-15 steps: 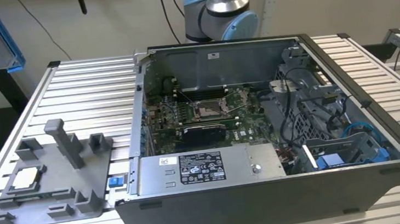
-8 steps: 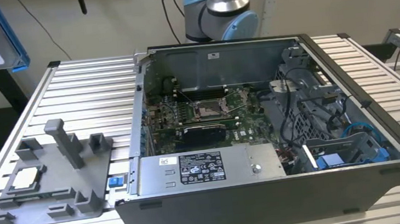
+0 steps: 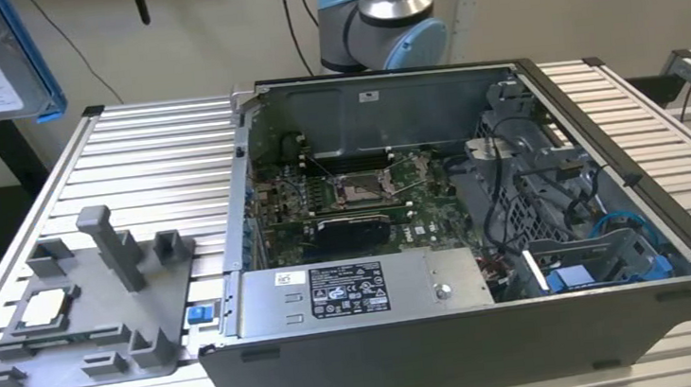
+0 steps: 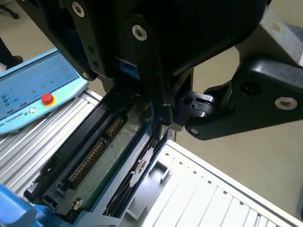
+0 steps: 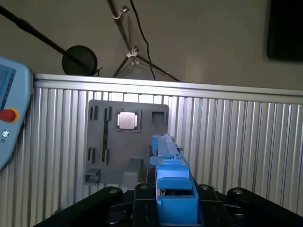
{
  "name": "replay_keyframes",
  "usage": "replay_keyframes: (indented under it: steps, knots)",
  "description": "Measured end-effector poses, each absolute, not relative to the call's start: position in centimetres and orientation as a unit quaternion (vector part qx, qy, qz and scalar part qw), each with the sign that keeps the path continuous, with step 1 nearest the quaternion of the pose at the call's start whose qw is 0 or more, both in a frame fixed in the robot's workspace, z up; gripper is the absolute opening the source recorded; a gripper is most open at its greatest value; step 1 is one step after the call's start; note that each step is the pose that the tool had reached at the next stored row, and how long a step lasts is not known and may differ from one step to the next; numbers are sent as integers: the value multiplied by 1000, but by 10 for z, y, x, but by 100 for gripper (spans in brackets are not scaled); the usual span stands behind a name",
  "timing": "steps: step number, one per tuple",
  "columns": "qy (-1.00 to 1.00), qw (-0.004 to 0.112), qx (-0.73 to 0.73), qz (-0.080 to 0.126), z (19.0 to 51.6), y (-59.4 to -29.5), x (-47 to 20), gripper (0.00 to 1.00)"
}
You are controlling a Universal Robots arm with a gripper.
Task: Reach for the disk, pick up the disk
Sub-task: 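Pick up the disk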
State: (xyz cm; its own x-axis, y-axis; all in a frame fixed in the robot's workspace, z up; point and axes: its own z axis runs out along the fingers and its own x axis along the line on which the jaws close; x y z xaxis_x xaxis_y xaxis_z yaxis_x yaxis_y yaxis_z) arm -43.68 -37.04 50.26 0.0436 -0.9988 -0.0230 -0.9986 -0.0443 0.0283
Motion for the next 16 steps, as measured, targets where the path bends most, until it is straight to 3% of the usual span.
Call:
replay_keyframes:
  steps: [16]
  knots:
    - [-691,2,722,-18,503,-370,-413,0]
